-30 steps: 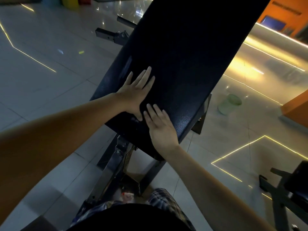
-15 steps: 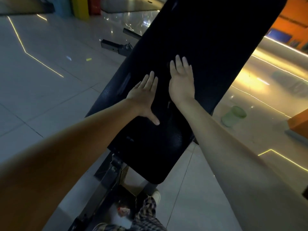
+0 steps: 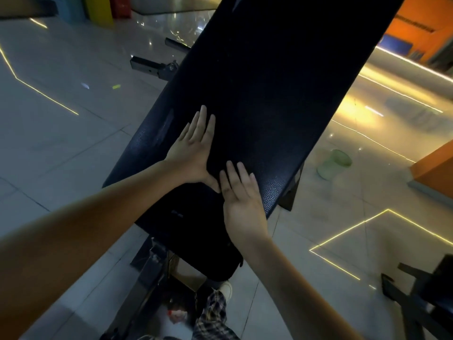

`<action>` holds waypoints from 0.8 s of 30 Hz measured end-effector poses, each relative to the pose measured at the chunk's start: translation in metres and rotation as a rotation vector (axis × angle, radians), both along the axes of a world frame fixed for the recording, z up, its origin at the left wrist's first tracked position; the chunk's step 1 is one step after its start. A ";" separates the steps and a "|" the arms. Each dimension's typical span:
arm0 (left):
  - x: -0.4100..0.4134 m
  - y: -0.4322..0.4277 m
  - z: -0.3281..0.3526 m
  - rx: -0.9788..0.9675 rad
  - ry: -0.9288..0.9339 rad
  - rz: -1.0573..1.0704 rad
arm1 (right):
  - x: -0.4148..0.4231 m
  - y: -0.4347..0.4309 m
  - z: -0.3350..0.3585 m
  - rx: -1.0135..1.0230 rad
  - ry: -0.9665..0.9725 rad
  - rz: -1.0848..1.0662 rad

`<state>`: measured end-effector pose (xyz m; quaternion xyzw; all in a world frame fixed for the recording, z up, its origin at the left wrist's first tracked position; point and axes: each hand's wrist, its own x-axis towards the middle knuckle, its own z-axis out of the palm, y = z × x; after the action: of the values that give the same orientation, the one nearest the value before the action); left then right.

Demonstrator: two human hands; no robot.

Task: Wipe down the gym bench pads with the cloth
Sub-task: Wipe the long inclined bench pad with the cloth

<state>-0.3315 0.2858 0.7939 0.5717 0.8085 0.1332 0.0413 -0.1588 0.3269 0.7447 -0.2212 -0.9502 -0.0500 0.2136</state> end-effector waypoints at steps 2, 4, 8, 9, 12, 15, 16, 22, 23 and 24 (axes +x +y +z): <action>-0.002 0.001 -0.002 0.020 -0.014 0.001 | -0.011 0.009 0.008 0.005 -0.013 0.015; -0.006 0.001 -0.004 0.025 -0.015 -0.007 | -0.030 0.022 0.020 0.025 -0.029 0.007; -0.009 0.003 -0.003 -0.002 -0.017 0.005 | -0.082 0.046 0.058 0.075 -0.012 -0.076; -0.009 0.003 -0.001 -0.018 -0.021 0.013 | -0.093 0.052 0.066 0.087 -0.039 -0.089; -0.005 0.003 0.007 -0.056 -0.022 0.038 | -0.111 0.061 0.083 0.101 -0.130 -0.130; -0.001 0.002 0.012 -0.081 -0.006 0.052 | -0.105 0.060 0.090 0.034 -0.164 -0.106; 0.000 0.001 0.014 -0.095 0.010 0.057 | -0.098 0.058 0.090 0.009 -0.160 -0.093; 0.000 0.012 0.031 -0.076 0.093 0.064 | -0.025 0.036 0.057 -0.049 -0.010 -0.077; -0.003 0.018 0.039 -0.061 0.099 0.071 | -0.014 0.034 0.048 -0.058 0.031 -0.090; -0.007 0.024 0.049 -0.050 0.096 0.071 | -0.005 0.034 0.042 -0.064 0.048 -0.105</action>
<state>-0.3381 0.3099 0.8428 0.5472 0.8324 0.0870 0.0120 -0.1642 0.3605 0.7870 -0.2785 -0.9330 -0.0251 0.2264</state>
